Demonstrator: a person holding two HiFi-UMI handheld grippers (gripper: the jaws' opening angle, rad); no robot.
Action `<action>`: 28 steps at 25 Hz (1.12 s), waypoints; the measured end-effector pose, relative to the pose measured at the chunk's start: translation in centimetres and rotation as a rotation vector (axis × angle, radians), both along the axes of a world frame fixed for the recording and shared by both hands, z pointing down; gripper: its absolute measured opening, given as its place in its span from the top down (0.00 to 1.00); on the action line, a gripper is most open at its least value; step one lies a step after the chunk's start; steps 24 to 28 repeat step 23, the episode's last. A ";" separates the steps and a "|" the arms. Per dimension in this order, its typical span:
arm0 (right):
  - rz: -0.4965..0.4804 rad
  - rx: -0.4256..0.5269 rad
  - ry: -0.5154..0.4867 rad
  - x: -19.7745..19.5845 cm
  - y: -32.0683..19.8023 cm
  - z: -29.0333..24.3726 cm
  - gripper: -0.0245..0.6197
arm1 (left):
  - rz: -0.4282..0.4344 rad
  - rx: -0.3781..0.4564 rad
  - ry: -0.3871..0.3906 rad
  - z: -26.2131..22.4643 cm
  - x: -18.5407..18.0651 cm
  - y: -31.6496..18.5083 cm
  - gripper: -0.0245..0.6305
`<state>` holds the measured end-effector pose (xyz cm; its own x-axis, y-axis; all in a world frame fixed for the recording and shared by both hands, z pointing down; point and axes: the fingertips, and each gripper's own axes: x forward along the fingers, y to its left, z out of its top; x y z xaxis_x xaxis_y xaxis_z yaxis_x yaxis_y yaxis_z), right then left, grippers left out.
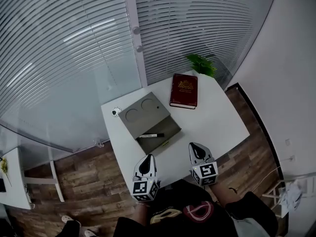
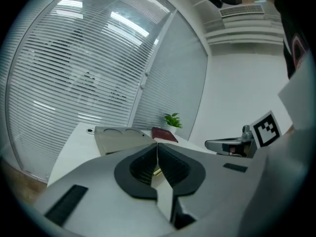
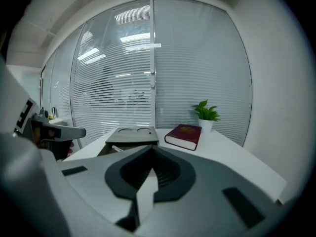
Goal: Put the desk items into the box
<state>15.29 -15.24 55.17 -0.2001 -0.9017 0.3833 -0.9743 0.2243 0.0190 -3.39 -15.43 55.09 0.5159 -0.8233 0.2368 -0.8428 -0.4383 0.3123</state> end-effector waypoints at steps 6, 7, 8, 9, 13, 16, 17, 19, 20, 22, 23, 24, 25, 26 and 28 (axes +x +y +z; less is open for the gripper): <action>-0.003 -0.001 0.004 0.5 0.7 0.3 0.95 | 0.026 0.001 0.002 0.0 0.8 0.0 0.93; 0.000 -0.002 0.004 0.7 0.7 0.4 0.95 | 0.033 0.000 -0.001 0.1 1.1 0.1 0.93; 0.002 0.000 0.004 0.8 0.7 0.4 0.95 | 0.041 -0.001 -0.005 0.1 1.3 0.1 0.93; 0.003 0.003 0.006 0.9 0.6 0.3 0.95 | 0.047 -0.002 -0.009 0.1 1.5 0.1 0.93; -0.001 -0.001 0.014 1.1 0.6 0.2 0.95 | 0.061 -0.005 -0.017 0.2 2.2 0.1 0.93; -0.005 0.001 0.018 1.1 0.5 0.3 0.95 | 0.067 0.000 -0.014 0.0 2.4 0.0 0.93; -0.007 0.003 0.017 1.2 0.5 0.3 0.95 | 0.067 0.003 -0.016 0.0 2.4 -0.1 0.93; -0.009 0.005 0.018 1.3 0.5 0.4 0.95 | 0.066 0.005 -0.019 0.0 2.4 -0.1 0.93; -0.010 0.004 0.020 1.3 0.5 0.5 0.95 | 0.065 0.004 -0.019 0.0 2.4 0.0 0.93; -0.014 0.003 0.023 1.4 0.6 0.5 0.95 | 0.061 0.002 -0.021 0.1 2.4 0.1 0.93; -0.016 0.002 0.025 1.4 0.6 0.5 0.95 | 0.060 0.001 -0.021 0.2 2.4 0.1 0.93; -0.016 0.002 0.025 1.4 0.6 0.5 0.95 | 0.060 0.001 -0.021 0.2 2.4 0.1 0.93; -0.016 0.002 0.025 1.4 0.6 0.5 0.95 | 0.060 0.001 -0.021 0.2 2.4 0.1 0.93; -0.016 0.002 0.025 1.4 0.6 0.5 0.95 | 0.060 0.001 -0.021 0.2 2.4 0.1 0.93; -0.016 0.002 0.025 1.4 0.6 0.5 0.95 | 0.060 0.001 -0.021 0.2 2.4 0.1 0.93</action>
